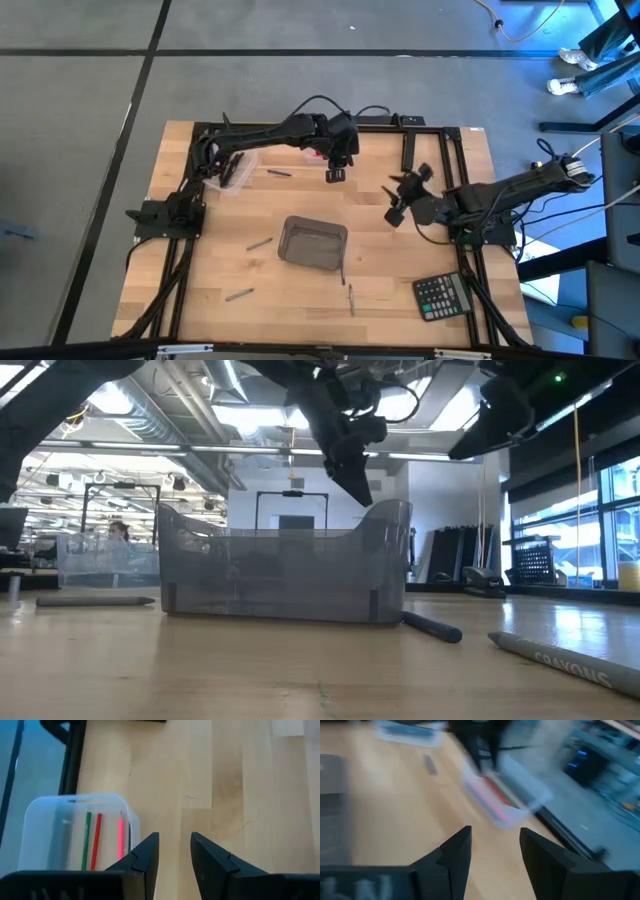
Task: Sort crayons/erasers/pens/pencils in bins
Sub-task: Put the blue crayon into the black bin
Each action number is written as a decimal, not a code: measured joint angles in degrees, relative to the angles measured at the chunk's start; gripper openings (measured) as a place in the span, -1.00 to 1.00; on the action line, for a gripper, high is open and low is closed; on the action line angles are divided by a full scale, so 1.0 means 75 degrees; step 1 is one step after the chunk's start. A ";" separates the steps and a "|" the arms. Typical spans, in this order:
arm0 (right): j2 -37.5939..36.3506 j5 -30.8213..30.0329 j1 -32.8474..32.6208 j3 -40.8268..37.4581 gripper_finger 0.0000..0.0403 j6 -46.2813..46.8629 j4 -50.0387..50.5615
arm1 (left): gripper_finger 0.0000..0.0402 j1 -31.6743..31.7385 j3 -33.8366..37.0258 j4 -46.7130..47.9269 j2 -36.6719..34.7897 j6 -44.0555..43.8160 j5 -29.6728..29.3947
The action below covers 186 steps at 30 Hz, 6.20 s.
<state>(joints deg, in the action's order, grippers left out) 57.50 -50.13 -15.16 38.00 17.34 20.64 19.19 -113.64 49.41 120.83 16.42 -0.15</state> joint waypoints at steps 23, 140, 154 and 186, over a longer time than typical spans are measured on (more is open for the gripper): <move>0.1844 0.4780 0.1566 0.0000 -0.15 -0.2587 -0.3071 | -0.49 -0.0471 0.5248 -0.2135 -0.3643 -0.2037 -0.0166; 0.1803 0.7318 0.4457 0.0857 -0.15 -0.4382 -0.2529 | -0.56 0.1856 0.8317 -0.3484 -0.2978 0.1070 0.0028; 0.1803 0.7318 0.4457 0.0857 -0.15 -0.4380 -0.2524 | -0.86 0.1713 0.8317 -0.3212 -0.2975 0.1090 -0.0107; 0.1330 0.4833 0.4474 0.0854 -0.15 -0.4875 -0.1506 | -0.92 -0.2335 0.4655 -0.0886 -0.2952 -0.2782 -0.0022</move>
<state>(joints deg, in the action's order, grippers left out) 67.48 -13.89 18.39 44.40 -19.22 9.34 1.68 -78.73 42.76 98.70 -4.44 -0.32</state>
